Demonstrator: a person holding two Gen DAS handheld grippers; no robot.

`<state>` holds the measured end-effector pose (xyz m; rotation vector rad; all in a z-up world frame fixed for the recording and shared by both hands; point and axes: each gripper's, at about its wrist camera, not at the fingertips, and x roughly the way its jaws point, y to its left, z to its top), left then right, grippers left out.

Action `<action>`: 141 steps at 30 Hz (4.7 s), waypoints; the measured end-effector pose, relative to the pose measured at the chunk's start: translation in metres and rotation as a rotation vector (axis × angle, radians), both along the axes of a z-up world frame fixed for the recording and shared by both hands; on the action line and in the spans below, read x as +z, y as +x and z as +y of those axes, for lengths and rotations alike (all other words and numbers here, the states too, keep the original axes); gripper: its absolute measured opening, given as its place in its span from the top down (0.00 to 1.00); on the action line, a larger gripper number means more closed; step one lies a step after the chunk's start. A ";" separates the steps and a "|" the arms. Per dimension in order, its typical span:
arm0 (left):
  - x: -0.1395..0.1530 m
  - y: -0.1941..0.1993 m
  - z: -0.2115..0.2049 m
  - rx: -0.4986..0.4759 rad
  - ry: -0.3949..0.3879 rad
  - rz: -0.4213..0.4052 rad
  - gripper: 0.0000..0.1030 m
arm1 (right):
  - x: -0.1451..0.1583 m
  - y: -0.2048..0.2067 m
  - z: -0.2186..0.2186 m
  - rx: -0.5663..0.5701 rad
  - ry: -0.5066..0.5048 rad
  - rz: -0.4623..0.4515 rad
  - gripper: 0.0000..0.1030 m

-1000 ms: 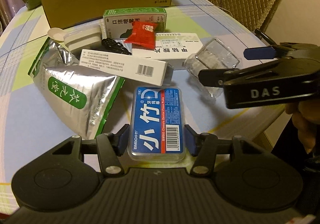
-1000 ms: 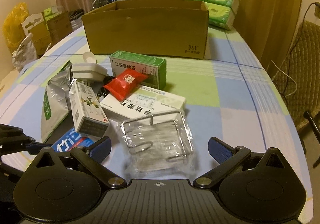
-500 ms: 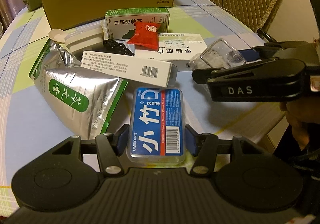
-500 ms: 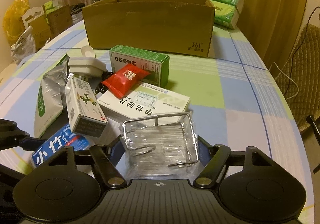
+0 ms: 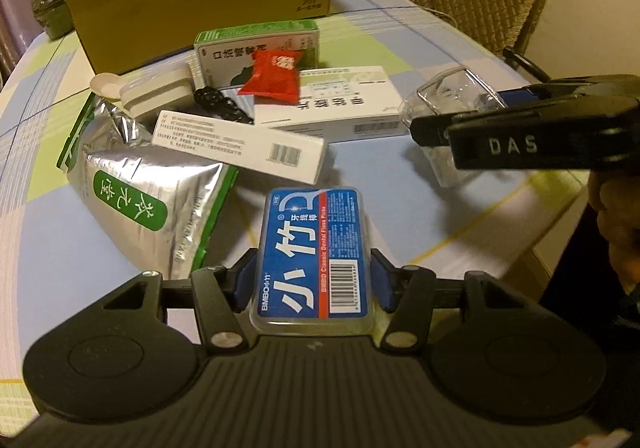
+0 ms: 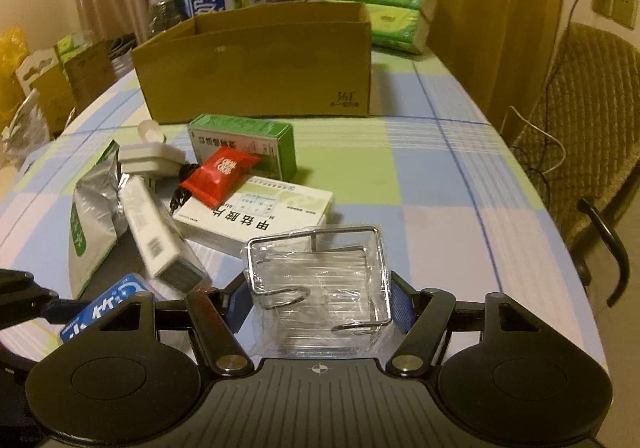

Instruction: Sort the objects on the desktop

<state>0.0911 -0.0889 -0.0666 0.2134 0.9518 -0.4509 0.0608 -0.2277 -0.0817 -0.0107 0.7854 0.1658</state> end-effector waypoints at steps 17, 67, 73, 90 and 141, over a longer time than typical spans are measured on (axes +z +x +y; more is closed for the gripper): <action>0.048 -0.008 0.013 0.043 -0.071 -0.075 0.50 | 0.049 -0.006 0.005 0.009 0.050 -0.065 0.37; 0.066 0.362 0.035 0.196 -0.110 -0.171 0.48 | 0.064 0.350 0.051 0.019 0.102 -0.003 0.37; 0.070 0.360 0.043 0.207 -0.126 -0.191 0.48 | 0.062 0.351 0.053 0.014 0.088 0.001 0.37; 0.085 0.337 0.058 0.207 -0.127 -0.199 0.48 | 0.101 0.327 0.050 0.027 0.098 -0.077 0.18; 0.081 -0.014 0.118 0.346 -0.098 -0.128 0.18 | 0.058 -0.024 0.054 0.107 0.096 -0.019 0.11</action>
